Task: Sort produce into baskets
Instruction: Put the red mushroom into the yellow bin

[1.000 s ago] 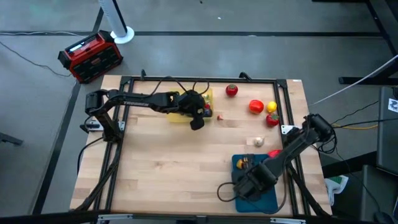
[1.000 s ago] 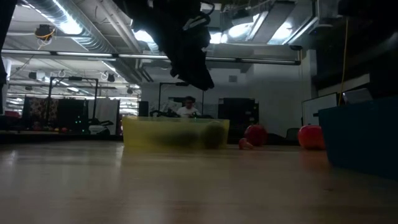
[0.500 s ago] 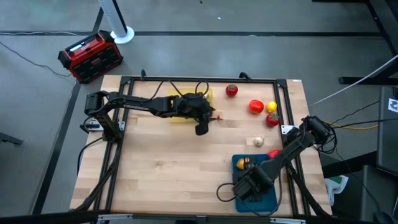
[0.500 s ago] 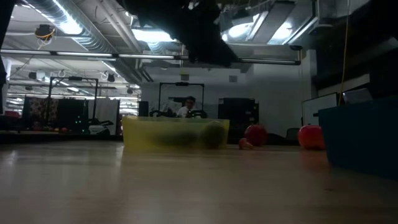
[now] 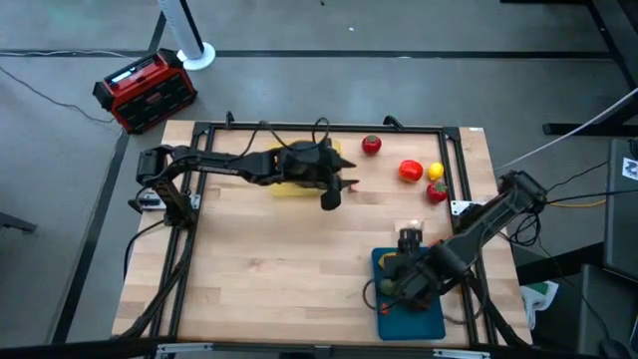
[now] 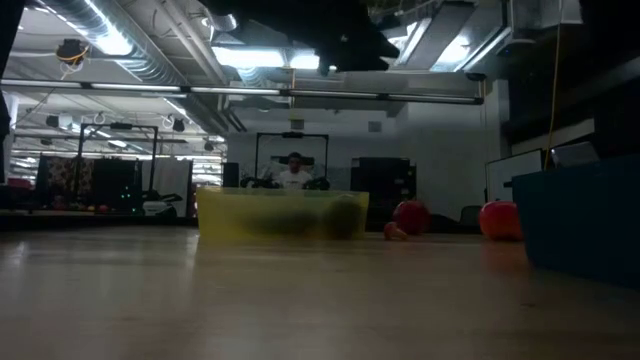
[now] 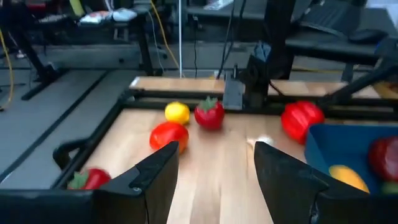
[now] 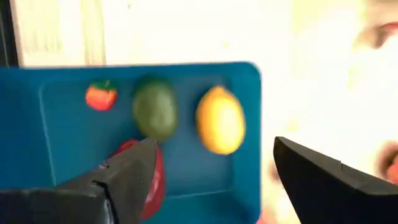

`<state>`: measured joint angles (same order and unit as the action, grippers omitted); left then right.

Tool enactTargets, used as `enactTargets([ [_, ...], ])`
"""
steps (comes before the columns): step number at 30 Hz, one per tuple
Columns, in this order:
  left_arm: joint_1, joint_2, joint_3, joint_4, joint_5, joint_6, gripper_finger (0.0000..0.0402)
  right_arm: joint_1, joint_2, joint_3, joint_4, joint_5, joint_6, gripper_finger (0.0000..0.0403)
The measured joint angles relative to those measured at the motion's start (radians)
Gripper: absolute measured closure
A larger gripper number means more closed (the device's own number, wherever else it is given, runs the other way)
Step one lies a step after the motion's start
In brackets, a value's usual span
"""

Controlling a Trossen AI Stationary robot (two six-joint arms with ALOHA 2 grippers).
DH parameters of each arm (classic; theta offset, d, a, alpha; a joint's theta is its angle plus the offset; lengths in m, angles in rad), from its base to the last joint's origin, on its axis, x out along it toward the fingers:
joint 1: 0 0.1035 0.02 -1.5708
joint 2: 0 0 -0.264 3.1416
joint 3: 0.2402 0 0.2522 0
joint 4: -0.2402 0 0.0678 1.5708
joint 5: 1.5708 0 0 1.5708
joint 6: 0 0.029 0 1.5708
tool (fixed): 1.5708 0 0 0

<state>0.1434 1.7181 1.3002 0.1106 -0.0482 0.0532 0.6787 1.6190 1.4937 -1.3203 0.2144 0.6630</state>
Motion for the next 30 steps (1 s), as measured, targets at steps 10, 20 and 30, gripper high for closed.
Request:
enactTargets([
  [10, 0.073, 0.234, 0.29, -0.233, 0.098, -0.002, 0.0196, -0.047, -0.171, 0.0, -0.018, 0.172, 0.013, 0.0083],
  [20, 0.132, 0.506, 0.589, -0.615, 0.116, 0.13, 0.0196, -0.105, -0.238, 0.0, -0.035, 0.273, -0.095, 0.0084],
  [30, 0.117, 0.634, 0.706, -0.761, 0.115, 0.29, 0.0196, -0.148, -0.234, 0.0, -0.051, 0.29, -0.148, 0.0084],
])
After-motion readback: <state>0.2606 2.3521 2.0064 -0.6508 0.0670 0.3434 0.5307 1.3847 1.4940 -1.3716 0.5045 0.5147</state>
